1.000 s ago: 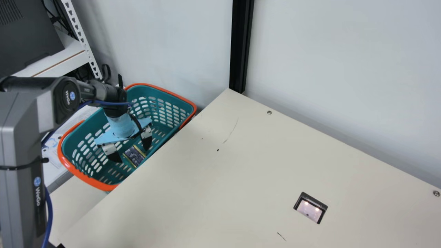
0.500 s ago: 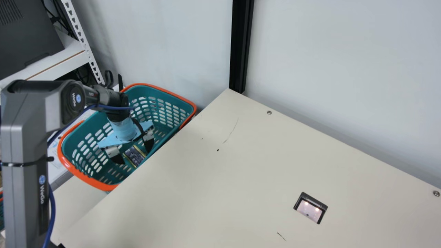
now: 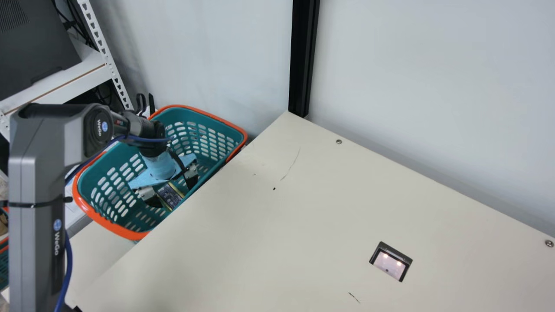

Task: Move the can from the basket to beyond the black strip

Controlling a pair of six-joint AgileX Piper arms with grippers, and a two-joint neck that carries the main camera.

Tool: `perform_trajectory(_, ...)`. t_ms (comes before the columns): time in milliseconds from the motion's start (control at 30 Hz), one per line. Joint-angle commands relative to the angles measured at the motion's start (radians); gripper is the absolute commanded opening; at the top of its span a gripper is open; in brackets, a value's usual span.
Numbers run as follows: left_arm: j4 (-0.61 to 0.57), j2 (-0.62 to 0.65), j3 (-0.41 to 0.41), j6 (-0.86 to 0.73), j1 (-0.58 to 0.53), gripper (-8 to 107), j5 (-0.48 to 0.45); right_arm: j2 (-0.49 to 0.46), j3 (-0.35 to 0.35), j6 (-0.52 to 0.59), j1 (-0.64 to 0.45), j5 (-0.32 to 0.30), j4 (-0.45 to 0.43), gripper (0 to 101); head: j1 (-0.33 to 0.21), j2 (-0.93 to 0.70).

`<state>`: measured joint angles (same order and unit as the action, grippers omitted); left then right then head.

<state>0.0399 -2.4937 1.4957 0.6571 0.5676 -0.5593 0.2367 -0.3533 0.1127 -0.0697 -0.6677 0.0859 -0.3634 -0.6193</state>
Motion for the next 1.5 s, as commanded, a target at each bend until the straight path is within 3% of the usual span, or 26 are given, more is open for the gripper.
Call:
perform_trajectory(0, -0.006, -0.006, 0.001, -0.003, 0.003, 90, 0.006, 0.0, 0.0, 0.0, 0.0, 0.0, 0.0, 101, -0.07, -0.029)
perform_trajectory(167, -0.035, -0.019, 0.002, -0.019, 0.008, 90, 0.018, 0.0, 0.0, 0.0, 0.0, 0.0, 0.0, 101, -0.07, -0.029)
perform_trajectory(200, -0.044, -0.021, 0.002, -0.025, 0.01, 42, 0.019, 0.0, 0.0, 0.0, 0.0, 0.0, 0.0, 101, -0.07, -0.029)
perform_trajectory(233, -0.055, -0.024, 0.002, -0.034, 0.012, 10, 0.022, 0.0, 0.0, 0.0, 0.0, 0.0, 0.0, 101, -0.07, -0.029)
perform_trajectory(533, -0.156, 0.052, -0.04, -0.165, 0.011, 10, 0.064, 0.0, 0.0, 0.0, 0.0, 0.0, 0.0, 101, -0.07, -0.029)
perform_trajectory(967, -0.397, 0.414, -0.182, -0.476, -0.002, 10, 0.115, 0.0, 0.0, 0.0, 0.0, 0.0, 0.0, 101, -0.07, -0.029)
perform_trajectory(1467, -0.522, 0.793, -0.256, -0.674, -0.012, 10, 0.023, 0.0, 0.0, 0.0, 0.0, 0.0, 0.0, 101, -0.07, -0.029)
